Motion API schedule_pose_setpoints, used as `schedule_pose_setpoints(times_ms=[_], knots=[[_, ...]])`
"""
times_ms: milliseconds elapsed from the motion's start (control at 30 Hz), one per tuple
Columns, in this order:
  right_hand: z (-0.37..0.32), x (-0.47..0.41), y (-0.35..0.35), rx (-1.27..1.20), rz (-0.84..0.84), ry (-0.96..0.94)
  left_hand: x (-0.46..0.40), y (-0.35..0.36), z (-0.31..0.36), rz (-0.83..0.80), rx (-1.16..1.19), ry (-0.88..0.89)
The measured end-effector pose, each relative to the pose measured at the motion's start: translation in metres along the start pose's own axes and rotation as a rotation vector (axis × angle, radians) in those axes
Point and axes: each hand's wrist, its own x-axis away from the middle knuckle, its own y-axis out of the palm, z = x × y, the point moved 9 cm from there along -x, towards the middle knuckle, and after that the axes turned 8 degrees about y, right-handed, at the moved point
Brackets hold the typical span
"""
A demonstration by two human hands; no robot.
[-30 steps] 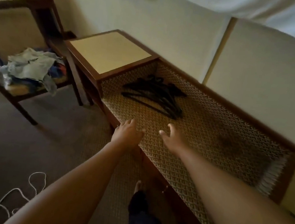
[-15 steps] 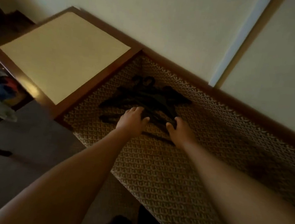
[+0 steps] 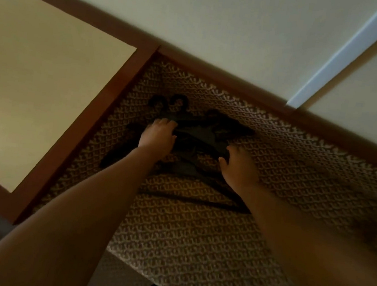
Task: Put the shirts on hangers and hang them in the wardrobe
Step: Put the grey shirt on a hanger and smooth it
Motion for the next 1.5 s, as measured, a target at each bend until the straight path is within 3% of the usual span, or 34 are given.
schedule_pose_setpoints(times_ms=[167, 467, 933, 1233, 1500], knots=[[0.001, -0.010, 0.011, 0.037, 0.031, 0.014, -0.018, 0.013, -0.015, -0.055, -0.110, 0.064], [-0.001, -0.011, 0.007, -0.003, 0.079, 0.018, -0.023, 0.006, -0.019, 0.011, -0.099, 0.119], [-0.039, 0.062, -0.106, -0.064, 0.213, -0.169, 0.095, -0.102, 0.004, 0.149, 0.124, 0.037], [-0.128, 0.106, -0.132, -0.127, 0.234, -0.337, 0.183, -0.171, -0.040, 0.283, 0.119, -0.070], [-0.263, 0.140, -0.101, -0.085, 0.253, -0.474, 0.246, -0.206, -0.154, 0.384, 0.141, -0.122]])
